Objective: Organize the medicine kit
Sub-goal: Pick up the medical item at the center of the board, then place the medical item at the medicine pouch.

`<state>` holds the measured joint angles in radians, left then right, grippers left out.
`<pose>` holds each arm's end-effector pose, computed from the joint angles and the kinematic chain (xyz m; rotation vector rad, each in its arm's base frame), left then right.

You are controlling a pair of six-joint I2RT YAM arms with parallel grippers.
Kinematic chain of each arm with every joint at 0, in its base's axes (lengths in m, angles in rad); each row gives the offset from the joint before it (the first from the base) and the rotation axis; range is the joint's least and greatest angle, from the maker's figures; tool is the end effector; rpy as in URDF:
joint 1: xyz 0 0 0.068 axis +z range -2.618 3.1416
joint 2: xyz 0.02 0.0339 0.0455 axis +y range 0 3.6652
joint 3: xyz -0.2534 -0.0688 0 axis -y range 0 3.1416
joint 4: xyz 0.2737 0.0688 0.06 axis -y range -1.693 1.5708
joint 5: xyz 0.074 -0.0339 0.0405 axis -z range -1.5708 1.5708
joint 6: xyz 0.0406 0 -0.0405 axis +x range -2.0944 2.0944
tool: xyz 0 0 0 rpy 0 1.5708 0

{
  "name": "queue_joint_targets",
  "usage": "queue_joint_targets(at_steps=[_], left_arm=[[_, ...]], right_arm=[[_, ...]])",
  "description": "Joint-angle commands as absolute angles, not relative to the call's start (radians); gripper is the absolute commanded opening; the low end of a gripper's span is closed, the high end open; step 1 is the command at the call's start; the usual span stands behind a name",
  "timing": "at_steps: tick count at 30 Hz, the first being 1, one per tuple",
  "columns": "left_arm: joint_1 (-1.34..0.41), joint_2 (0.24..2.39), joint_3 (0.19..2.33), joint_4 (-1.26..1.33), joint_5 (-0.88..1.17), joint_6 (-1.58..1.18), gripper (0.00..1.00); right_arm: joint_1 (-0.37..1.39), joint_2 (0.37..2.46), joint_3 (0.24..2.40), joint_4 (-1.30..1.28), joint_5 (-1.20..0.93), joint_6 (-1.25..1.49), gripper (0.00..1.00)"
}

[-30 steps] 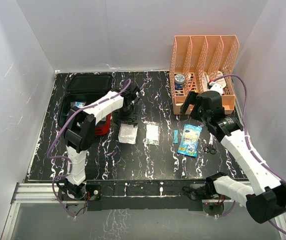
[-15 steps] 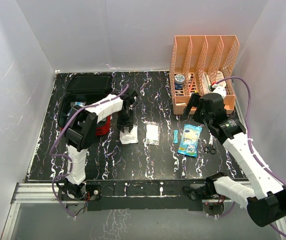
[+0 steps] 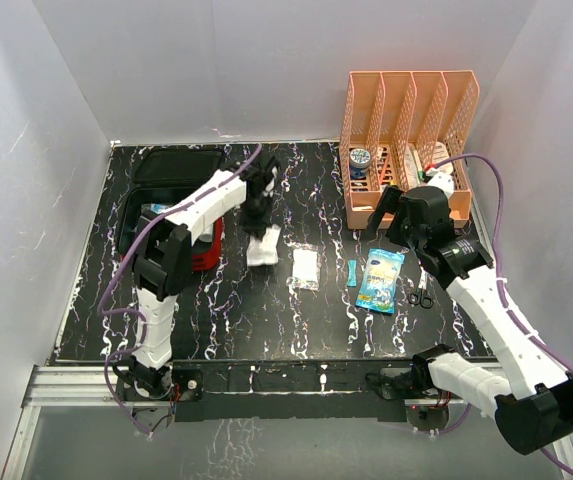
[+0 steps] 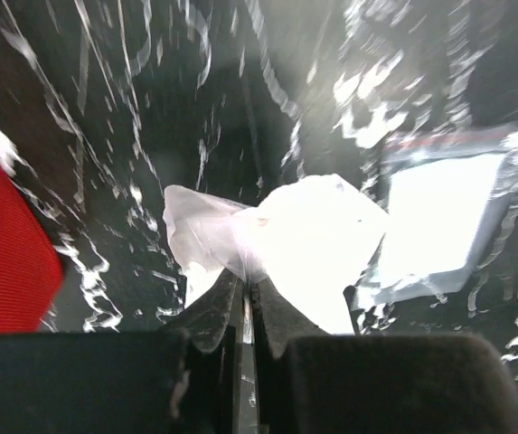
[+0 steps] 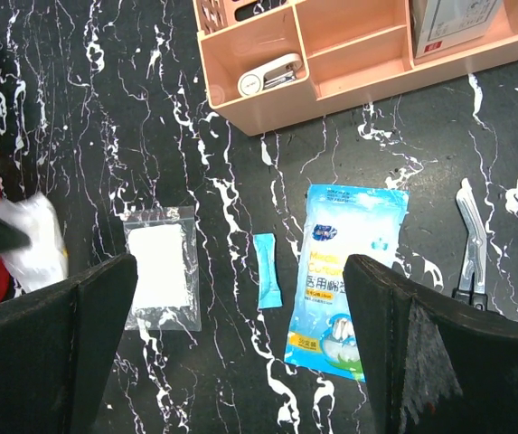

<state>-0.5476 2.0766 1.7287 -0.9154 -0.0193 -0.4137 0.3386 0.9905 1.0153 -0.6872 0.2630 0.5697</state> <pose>0.3891 -0.2363 0.1890 0.1867 2.8485 -0.1801 0.2322 0.0706 0.3226 0.3966 2.1789 0.2107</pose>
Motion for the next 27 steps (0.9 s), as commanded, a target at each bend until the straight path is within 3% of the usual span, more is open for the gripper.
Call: queue_joint_targets(at_steps=[1,4,8,18,27], left_arm=[[-0.485,2.074,2.014,-1.034,-0.027,-0.278,0.00],[-0.399,2.113,2.180,-1.124,-0.010,-0.186,0.00],[-0.266,2.111,2.219,-1.175,0.000,-0.071,0.00],[0.074,2.031,2.068,-1.093,0.063,0.184,0.00],[0.177,2.004,1.882,-0.976,0.092,0.282,0.00]], right_arm=[[0.340,1.008,0.996,-0.599,0.260,0.561,0.98],[0.341,1.032,0.996,-0.564,0.240,0.550,0.98],[0.341,1.081,1.002,-0.515,0.206,0.536,0.98],[0.340,1.143,1.007,-0.456,0.157,0.523,0.98],[0.340,1.175,1.026,-0.441,0.134,0.522,0.98]])
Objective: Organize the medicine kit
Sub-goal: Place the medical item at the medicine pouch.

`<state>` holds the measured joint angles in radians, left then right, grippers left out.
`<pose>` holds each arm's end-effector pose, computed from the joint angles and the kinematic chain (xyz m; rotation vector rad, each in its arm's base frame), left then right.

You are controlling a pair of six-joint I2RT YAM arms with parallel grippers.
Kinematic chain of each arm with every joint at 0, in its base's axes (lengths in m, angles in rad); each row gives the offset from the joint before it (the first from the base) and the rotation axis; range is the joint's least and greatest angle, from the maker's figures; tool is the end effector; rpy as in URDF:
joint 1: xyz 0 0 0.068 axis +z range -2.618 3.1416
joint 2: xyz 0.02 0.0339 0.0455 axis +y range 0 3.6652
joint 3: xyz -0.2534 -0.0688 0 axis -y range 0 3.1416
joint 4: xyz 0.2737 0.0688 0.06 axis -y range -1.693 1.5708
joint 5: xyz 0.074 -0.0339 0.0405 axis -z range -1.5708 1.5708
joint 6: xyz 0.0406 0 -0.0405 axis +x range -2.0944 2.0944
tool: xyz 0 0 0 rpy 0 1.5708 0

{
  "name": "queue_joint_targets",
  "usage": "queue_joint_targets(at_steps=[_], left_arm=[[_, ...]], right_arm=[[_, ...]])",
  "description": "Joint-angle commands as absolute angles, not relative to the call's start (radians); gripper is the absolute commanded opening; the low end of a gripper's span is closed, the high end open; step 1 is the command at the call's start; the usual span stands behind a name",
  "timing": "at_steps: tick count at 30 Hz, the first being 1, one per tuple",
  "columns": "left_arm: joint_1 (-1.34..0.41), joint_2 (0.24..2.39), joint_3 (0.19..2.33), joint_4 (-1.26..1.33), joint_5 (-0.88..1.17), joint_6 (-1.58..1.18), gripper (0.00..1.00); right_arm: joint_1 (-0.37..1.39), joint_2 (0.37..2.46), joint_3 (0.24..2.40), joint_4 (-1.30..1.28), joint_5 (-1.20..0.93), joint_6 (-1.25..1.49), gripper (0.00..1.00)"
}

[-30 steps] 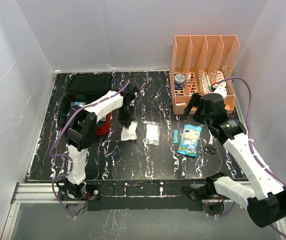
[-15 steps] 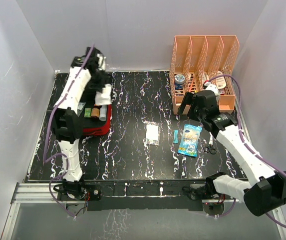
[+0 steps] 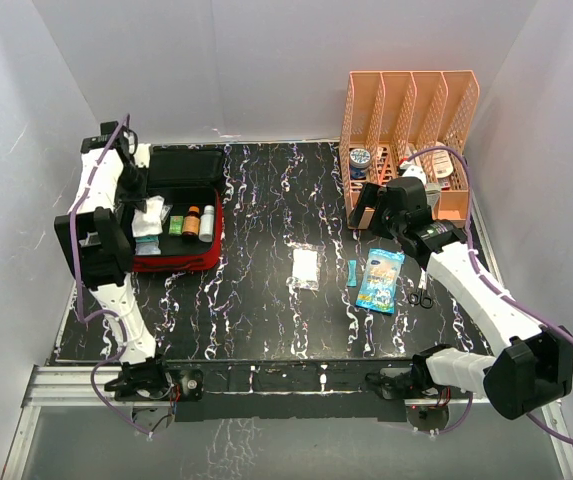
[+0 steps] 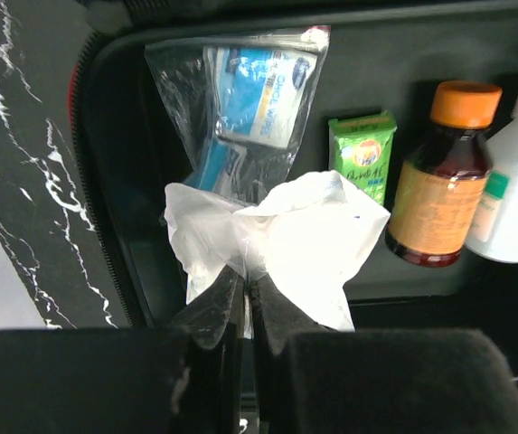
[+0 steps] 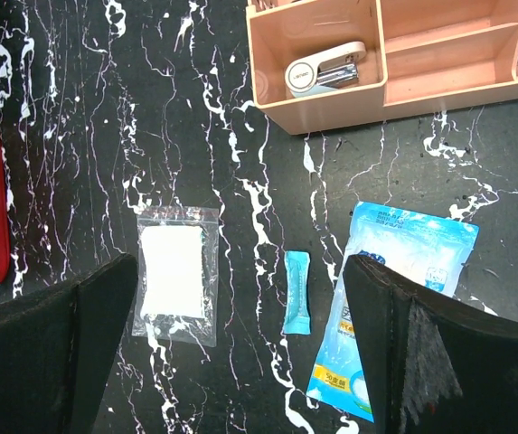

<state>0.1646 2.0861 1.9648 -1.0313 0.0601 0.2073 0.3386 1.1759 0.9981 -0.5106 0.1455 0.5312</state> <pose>0.4644 0.0747 0.2558 0.0754 2.7186 0.0264 0.2761 0.0910 0.2855 0.2956 2.2488 0.3012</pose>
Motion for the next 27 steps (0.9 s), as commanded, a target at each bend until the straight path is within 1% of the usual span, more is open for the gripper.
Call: queue_joint_targets(at_steps=[1,7,9,10,14,19,23,27], left_arm=[[0.184,2.006,1.866,-0.963,0.097,0.292,0.00],[0.206,2.055,1.844,-0.907,0.090,0.317,0.00],[0.211,2.074,1.850,-0.894,0.078,0.322,0.03],[0.213,2.082,1.857,-0.889,0.071,0.323,0.07],[0.214,2.097,1.891,-0.891,0.061,0.325,0.30],[0.215,2.079,1.913,-0.910,0.076,0.303,0.55],[0.215,2.051,1.920,-0.932,0.084,0.269,0.62],[0.215,2.014,1.953,-0.954,0.083,0.242,0.62]], right_arm=[[0.340,1.174,1.027,-0.442,0.133,0.522,0.98],[0.342,1.168,1.031,-0.458,0.136,0.522,0.98],[0.341,1.161,1.031,-0.466,0.142,0.522,0.98],[0.342,1.158,1.029,-0.470,0.144,0.522,0.98],[0.342,1.159,1.023,-0.485,0.146,0.521,0.98],[0.355,1.182,1.023,-0.492,0.155,0.518,0.98],[0.392,1.240,1.063,-0.513,0.191,0.512,0.98],[0.449,1.312,1.124,-0.546,0.234,0.507,0.98]])
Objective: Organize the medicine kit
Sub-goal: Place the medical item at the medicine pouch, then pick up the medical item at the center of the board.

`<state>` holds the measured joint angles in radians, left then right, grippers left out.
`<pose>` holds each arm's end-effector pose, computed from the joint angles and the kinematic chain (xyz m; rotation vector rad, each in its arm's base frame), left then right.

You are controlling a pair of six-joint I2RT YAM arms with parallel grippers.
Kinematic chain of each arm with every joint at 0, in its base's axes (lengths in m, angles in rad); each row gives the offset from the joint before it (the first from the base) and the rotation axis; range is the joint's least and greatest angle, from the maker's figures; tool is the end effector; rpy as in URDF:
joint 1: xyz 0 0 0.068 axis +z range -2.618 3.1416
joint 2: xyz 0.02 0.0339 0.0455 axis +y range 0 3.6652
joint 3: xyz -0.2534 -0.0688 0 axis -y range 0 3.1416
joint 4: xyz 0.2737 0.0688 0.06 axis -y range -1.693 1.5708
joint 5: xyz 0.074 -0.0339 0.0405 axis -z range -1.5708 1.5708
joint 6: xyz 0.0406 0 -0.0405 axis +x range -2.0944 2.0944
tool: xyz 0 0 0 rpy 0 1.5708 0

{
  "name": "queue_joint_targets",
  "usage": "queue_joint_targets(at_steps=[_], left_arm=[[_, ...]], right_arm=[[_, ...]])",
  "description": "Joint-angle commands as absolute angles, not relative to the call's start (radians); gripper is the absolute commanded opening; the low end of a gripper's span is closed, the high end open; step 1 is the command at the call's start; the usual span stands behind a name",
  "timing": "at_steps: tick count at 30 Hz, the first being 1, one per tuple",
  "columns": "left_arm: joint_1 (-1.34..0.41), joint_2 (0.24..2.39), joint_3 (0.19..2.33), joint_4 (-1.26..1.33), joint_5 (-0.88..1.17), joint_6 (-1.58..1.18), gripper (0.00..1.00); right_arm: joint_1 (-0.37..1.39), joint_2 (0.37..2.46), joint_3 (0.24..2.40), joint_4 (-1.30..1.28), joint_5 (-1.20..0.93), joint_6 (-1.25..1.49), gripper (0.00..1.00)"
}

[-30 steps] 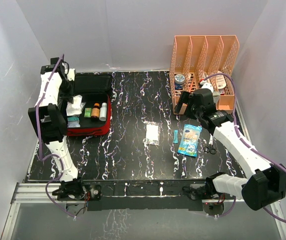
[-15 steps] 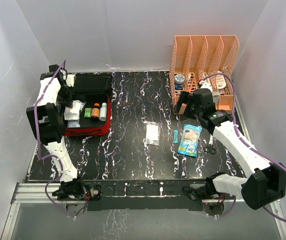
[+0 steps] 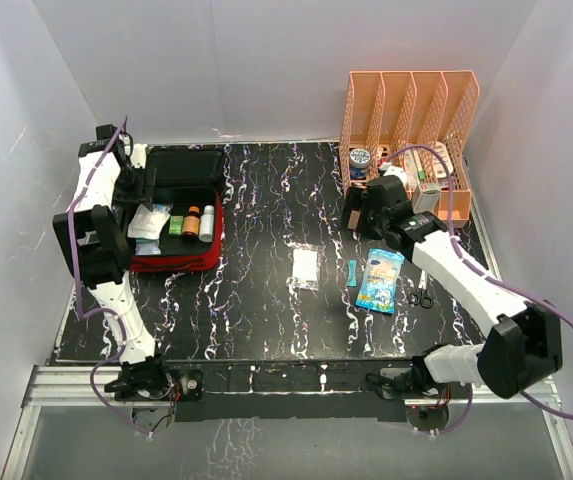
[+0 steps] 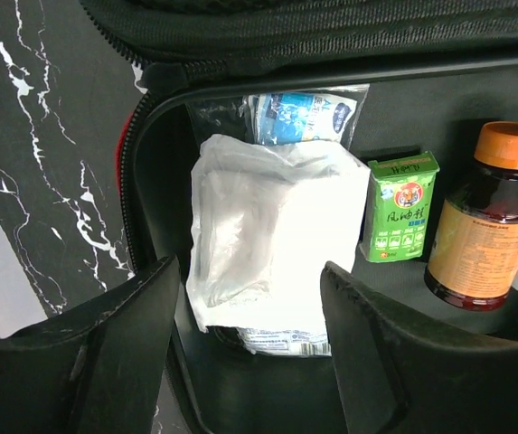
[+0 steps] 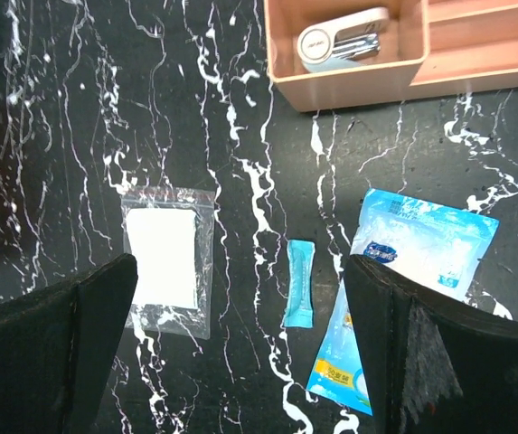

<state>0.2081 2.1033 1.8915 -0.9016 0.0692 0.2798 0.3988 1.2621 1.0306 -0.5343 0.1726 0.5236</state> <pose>0.4696 0.0963 0.2302 0.1177 2.6783 0.0607 0.2841 0.1121 0.2715 0.2315 2.3256 0.2615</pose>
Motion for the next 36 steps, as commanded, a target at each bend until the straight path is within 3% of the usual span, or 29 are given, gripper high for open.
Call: queue_joint_targets(at_steps=[1,7,13,24,36], left_arm=[[0.215,2.006,1.969,-0.963,0.084,0.233,0.63],[0.215,1.993,2.103,-1.045,0.061,0.141,0.63],[0.215,1.967,2.225,-1.103,0.022,0.066,0.65],[0.218,1.799,2.015,-1.046,0.044,0.038,0.65],[0.230,1.805,2.008,-1.048,0.084,0.022,0.64]], right_arm=[[0.464,1.331,1.139,-0.553,0.240,0.509,0.98],[0.553,1.489,1.237,-0.643,0.274,0.596,0.98],[0.625,1.679,1.383,-0.804,0.277,0.734,0.88],[0.713,1.894,1.480,-0.833,0.265,0.744,0.83],[0.713,1.975,1.513,-0.825,0.235,0.740,0.79]])
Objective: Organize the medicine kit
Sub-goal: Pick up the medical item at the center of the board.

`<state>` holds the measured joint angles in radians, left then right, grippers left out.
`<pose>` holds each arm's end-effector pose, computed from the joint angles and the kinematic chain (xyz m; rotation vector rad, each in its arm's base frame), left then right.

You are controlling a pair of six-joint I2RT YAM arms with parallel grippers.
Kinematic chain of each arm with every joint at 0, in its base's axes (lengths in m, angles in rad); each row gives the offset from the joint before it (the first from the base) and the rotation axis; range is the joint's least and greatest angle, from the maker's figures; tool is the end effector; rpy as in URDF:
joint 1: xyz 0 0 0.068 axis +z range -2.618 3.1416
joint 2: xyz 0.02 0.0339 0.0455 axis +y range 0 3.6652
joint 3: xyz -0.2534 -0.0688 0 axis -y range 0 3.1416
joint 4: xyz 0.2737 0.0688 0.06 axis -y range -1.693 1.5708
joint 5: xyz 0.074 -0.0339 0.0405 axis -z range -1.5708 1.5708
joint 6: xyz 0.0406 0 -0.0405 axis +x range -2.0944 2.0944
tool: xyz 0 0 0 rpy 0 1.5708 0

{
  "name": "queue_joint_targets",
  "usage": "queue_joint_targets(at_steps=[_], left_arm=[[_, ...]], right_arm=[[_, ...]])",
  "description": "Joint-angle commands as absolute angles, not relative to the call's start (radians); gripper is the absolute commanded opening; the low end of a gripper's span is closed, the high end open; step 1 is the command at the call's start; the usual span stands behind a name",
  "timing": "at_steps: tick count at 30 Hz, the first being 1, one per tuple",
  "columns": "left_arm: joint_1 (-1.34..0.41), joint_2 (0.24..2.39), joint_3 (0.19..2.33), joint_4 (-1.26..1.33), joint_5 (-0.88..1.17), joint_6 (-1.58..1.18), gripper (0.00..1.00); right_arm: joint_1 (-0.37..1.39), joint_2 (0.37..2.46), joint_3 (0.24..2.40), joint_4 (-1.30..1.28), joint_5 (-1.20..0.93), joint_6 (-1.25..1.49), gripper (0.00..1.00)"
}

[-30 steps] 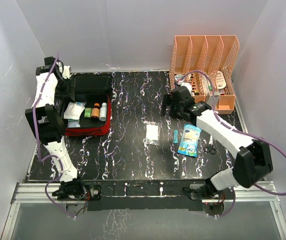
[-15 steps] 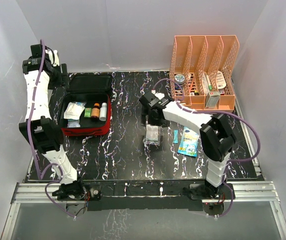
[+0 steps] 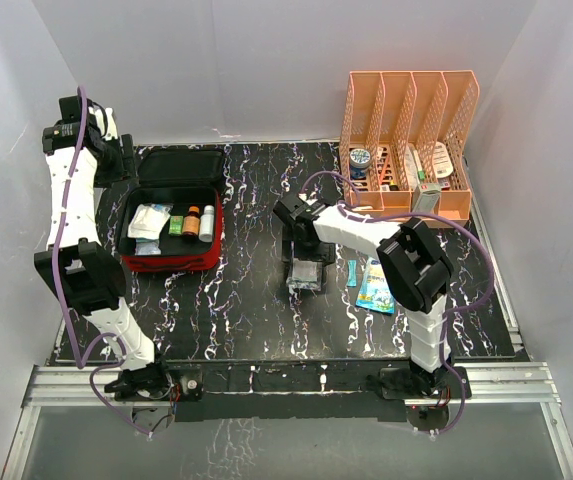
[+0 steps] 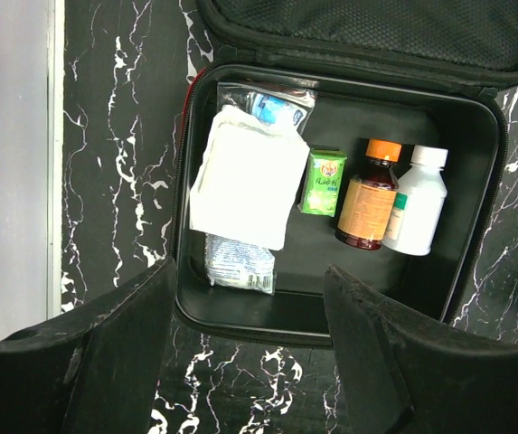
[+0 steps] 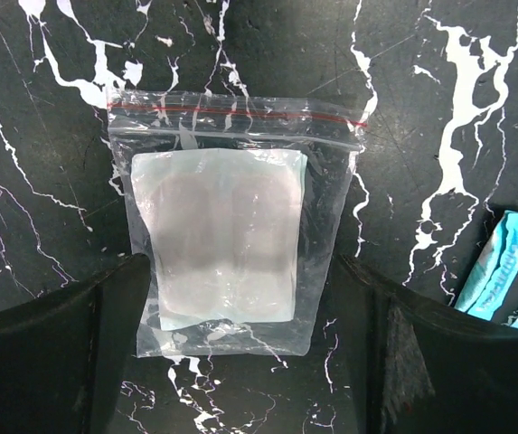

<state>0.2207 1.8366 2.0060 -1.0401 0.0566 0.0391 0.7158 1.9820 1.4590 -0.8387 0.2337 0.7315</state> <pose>0.4103 0.0897 0.3757 -0.1961 2.4323 0.0469 0.3170 0.2632 0.1500 0.0571 2.8304 -0.0523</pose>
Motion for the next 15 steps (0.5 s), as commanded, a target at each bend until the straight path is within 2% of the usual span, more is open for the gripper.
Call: queue_joint_targets(at_steps=[1,7,15], left_arm=[[0.229,1.807,2.008,-1.048,0.085,0.020,0.64],[0.229,1.820,2.007,-1.055,0.094,0.010,0.63],[0.231,1.826,1.999,-1.057,0.096,0.012,0.62]], right_arm=[[0.714,1.973,1.511,-0.823,0.235,0.740,0.79],[0.714,1.992,1.502,-0.827,0.228,0.733,0.75],[0.713,2.003,1.483,-0.822,0.220,0.721,0.53]])
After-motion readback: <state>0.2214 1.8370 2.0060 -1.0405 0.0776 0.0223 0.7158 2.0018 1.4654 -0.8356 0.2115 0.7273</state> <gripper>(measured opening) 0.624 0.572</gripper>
